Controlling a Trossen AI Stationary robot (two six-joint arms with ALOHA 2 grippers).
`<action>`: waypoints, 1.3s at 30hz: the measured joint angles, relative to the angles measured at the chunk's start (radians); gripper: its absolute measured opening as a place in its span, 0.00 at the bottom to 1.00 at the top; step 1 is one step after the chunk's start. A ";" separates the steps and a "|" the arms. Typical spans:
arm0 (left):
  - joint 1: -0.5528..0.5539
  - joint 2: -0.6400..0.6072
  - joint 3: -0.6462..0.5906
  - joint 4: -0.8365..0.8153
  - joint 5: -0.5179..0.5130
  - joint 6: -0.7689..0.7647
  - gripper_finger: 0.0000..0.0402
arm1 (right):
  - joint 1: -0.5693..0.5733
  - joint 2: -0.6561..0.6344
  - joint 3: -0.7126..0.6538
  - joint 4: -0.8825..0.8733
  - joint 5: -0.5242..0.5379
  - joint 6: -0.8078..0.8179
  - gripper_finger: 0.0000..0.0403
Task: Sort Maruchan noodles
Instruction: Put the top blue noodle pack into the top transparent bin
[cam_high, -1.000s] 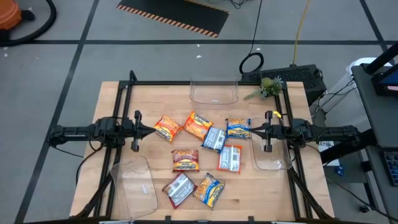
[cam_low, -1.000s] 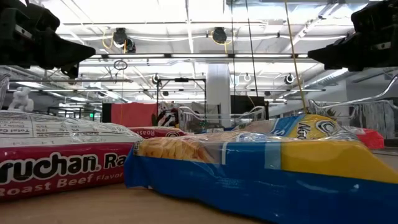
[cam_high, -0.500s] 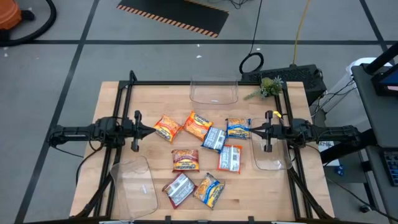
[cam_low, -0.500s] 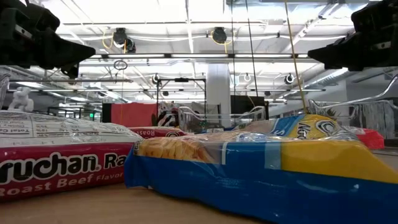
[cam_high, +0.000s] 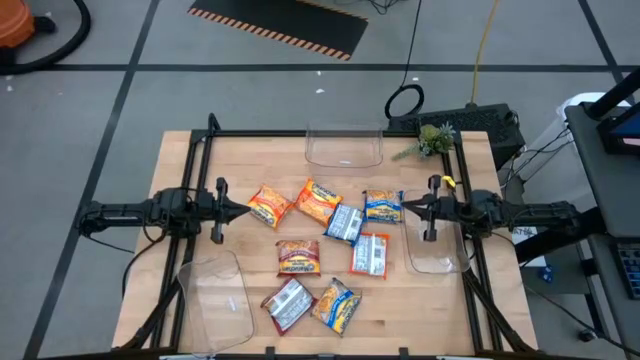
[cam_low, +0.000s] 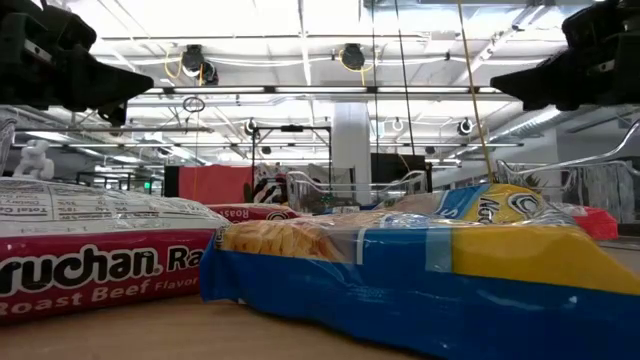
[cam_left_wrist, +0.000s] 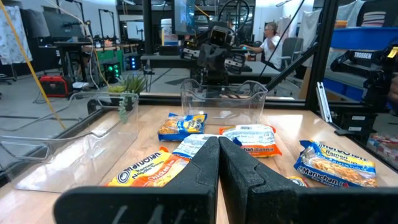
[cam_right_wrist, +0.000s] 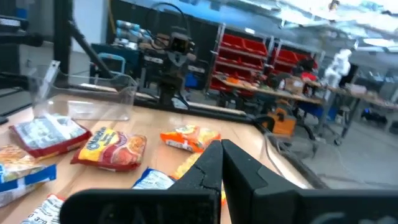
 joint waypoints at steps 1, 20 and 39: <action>0.000 0.000 0.000 0.000 0.000 0.000 0.03 | 0.000 0.008 0.007 -0.003 0.009 0.003 0.00; 0.000 0.000 0.000 0.000 0.000 0.000 0.03 | 0.000 0.492 0.518 -0.006 0.093 0.074 0.00; 0.000 0.000 0.000 0.000 0.000 -0.004 0.03 | 0.000 1.048 1.327 -0.670 0.142 0.183 0.00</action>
